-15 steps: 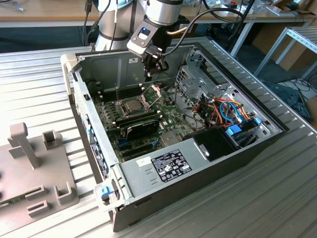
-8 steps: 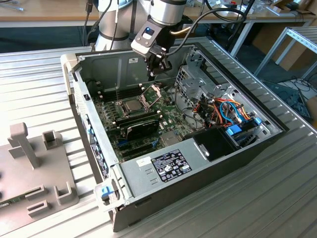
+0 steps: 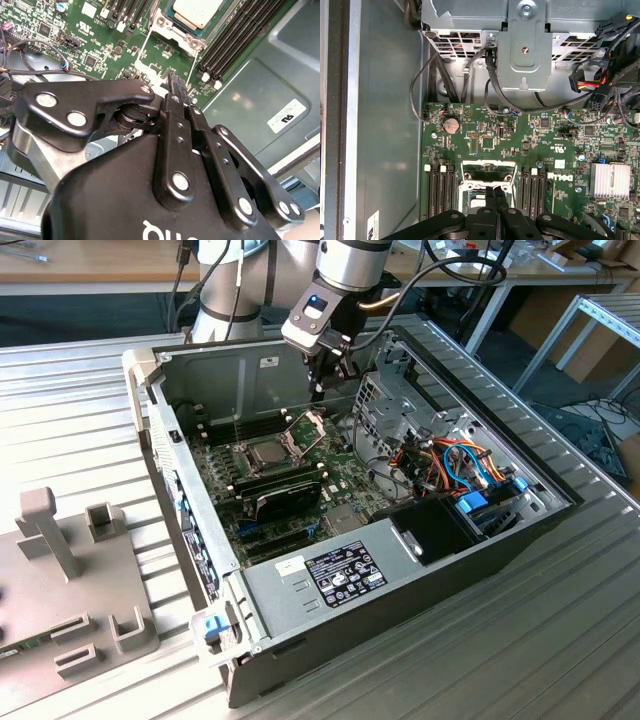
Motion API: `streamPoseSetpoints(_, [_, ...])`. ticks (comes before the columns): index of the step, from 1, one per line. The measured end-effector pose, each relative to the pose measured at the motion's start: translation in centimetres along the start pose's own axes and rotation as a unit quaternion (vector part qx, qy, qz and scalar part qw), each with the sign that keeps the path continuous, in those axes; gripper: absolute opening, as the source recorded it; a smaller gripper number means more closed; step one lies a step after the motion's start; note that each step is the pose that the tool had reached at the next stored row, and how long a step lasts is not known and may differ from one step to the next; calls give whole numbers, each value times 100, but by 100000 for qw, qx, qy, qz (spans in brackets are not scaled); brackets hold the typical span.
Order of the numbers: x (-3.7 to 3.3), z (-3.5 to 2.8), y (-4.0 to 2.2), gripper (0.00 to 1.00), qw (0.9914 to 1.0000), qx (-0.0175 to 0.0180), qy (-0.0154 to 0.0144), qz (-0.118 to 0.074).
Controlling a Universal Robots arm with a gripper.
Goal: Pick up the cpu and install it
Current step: 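Close the cpu cover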
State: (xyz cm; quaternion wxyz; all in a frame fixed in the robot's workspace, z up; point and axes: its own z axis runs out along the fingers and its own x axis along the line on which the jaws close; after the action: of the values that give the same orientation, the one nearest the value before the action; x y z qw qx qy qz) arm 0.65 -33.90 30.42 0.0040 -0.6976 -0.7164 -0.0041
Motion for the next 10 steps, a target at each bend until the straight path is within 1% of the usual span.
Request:
streamPoseSetpoints(7, [0, 0, 1, 11, 100000, -1, 4, 0])
streamPoseSetpoints(10, [-1, 2, 16, 11, 100000, -2, 1, 1])
